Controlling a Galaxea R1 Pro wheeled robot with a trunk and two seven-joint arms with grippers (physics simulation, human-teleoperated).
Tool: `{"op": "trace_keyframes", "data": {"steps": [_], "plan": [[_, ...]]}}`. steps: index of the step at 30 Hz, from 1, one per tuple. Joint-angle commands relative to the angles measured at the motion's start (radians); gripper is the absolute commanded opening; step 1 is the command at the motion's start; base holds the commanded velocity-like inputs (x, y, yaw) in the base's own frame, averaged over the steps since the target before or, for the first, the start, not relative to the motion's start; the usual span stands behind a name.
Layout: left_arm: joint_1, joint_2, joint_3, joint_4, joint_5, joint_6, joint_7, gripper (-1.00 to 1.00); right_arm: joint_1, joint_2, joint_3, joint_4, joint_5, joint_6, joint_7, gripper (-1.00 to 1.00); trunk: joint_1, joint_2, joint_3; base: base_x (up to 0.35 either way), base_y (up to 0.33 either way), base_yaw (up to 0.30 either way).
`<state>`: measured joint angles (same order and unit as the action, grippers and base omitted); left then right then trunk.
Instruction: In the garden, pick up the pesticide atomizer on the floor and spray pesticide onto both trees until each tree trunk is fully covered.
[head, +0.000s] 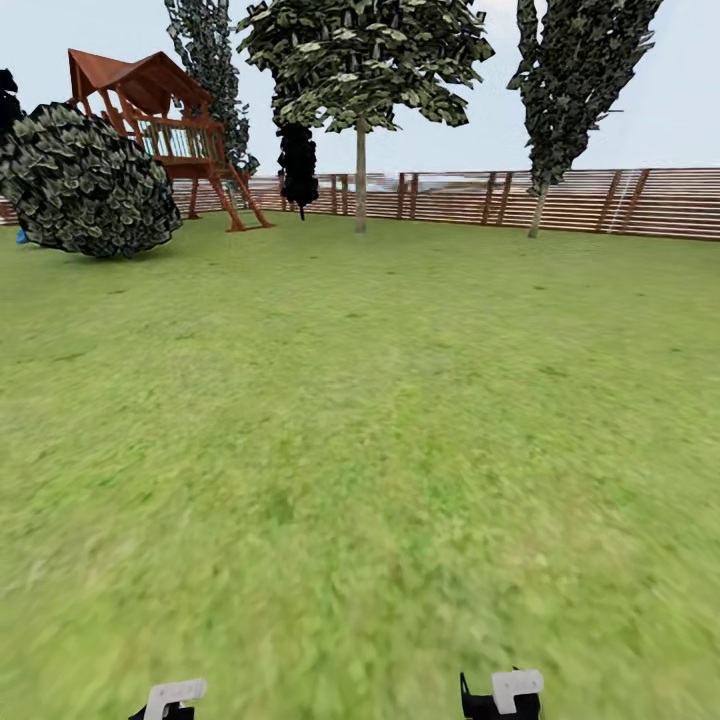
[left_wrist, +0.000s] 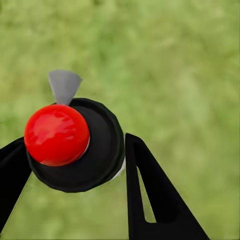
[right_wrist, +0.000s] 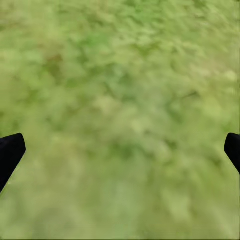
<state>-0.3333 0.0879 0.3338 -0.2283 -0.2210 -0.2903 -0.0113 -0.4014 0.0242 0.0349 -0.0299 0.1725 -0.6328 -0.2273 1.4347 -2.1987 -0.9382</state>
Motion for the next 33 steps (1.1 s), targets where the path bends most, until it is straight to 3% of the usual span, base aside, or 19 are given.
{"op": "trace_keyframes", "data": {"steps": [1,33], "plan": [[-0.001,0.000,0.008,0.001,-0.011,-0.004,-0.001,-1.00,0.000,0.000,0.003,0.000,0.009,0.000,-0.010,1.00,0.000,0.000,-0.001,0.339,0.000,0.120],[-0.001,0.001,0.009,-0.003,-0.011,-0.003,-0.001,-1.00,0.000,-0.004,0.003,0.001,0.010,-0.001,-0.012,1.00,0.000,0.000,-0.002,0.339,0.000,0.004]]}}
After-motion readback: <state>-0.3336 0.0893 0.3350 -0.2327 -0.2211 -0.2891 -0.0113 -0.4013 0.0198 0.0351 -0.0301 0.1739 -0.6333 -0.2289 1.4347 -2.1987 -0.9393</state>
